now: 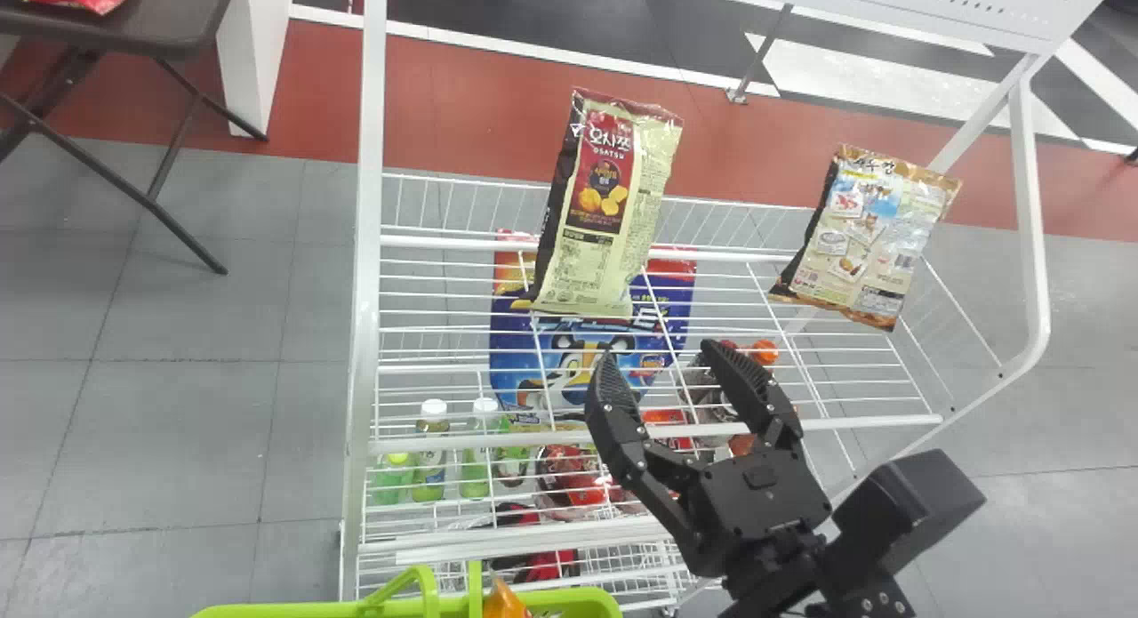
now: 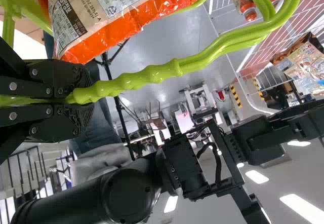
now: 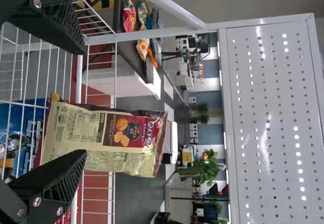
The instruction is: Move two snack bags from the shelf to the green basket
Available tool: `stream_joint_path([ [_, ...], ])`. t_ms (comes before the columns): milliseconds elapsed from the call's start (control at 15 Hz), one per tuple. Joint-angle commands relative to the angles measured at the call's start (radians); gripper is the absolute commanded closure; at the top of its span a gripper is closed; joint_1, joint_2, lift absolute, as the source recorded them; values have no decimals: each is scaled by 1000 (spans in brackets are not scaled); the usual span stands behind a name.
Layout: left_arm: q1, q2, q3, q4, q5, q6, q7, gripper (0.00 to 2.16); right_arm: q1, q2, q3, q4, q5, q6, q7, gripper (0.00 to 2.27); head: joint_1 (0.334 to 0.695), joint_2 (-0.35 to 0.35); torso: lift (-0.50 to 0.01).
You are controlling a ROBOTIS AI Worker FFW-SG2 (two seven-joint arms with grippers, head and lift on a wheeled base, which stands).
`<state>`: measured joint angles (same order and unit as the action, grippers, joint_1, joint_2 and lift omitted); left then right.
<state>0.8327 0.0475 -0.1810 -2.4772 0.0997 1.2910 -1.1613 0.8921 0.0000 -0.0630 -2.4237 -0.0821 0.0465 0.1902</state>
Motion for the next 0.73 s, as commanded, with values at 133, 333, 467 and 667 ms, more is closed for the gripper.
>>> stream_joint_path([
  [133, 2, 0, 6, 0, 0, 0, -3, 2118, 2, 1, 2, 3, 2, -10, -5, 130, 695, -350, -16],
  [333, 2, 0, 11, 3, 2, 3, -5, 2118, 7, 1, 5, 0, 8, -13, -8, 130, 695, -350, -16],
  [467, 2, 2, 11, 3, 3, 3, -6, 2118, 7, 1, 11, 0, 10, -13, -11, 130, 695, -350, -16],
  [667, 5, 2, 11, 3, 5, 3, -8, 2118, 7, 1, 15, 1, 12, -10, -11, 130, 695, -350, -16],
])
